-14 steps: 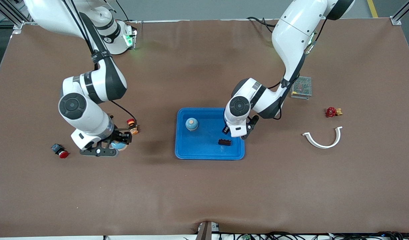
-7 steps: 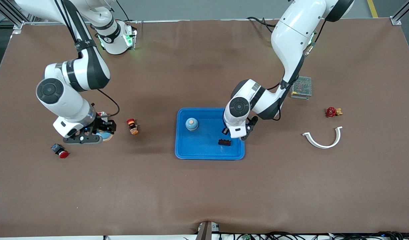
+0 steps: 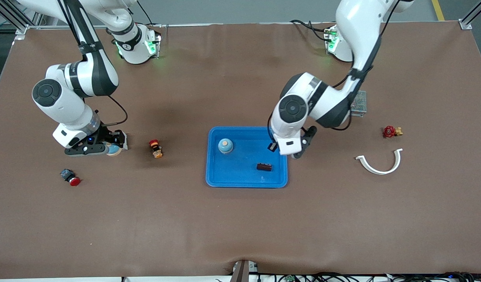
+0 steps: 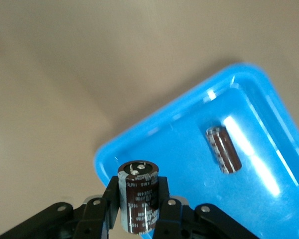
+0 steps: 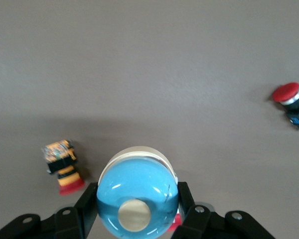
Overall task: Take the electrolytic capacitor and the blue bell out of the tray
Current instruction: 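Carry the bell toward the red button while the left gripper carries capacitor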
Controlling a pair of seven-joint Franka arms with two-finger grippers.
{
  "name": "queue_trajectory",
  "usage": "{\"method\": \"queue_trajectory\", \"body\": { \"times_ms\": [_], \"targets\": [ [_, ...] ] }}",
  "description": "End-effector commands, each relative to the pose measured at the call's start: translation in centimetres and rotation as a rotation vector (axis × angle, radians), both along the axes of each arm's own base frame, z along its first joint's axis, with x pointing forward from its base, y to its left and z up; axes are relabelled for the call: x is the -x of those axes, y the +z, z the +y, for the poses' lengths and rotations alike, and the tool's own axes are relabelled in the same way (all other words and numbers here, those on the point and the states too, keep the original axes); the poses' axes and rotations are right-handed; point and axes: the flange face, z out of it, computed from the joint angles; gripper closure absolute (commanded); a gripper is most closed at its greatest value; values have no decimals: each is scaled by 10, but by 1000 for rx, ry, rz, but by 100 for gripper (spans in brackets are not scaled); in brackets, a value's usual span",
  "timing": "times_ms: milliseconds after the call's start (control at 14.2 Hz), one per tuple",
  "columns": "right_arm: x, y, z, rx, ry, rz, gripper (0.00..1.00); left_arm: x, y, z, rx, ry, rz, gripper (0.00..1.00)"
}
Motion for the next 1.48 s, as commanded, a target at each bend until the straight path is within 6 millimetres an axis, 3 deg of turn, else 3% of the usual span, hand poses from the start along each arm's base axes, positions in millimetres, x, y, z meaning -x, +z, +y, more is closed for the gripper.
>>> {"method": "queue_trajectory", "body": {
  "times_ms": [0, 422, 774, 1126, 1407],
  "targets": [
    [26, 1, -31, 13, 37, -11, 100, -19, 10, 59, -23, -11, 28, 100],
    [53, -23, -94, 17, 79, 37, 100, -48, -10, 162, -37, -34, 93, 100],
    [87, -53, -128, -1, 84, 100, 100, -34, -53, 226, -91, -88, 131, 100],
    [120, -75, -140, -12, 64, 116, 100, 4, -93, 262, -69, -124, 154, 100],
    [143, -96, -145, -10, 42, 80, 100, 16, -124, 281, -32, -170, 113, 100]
  ]
}}
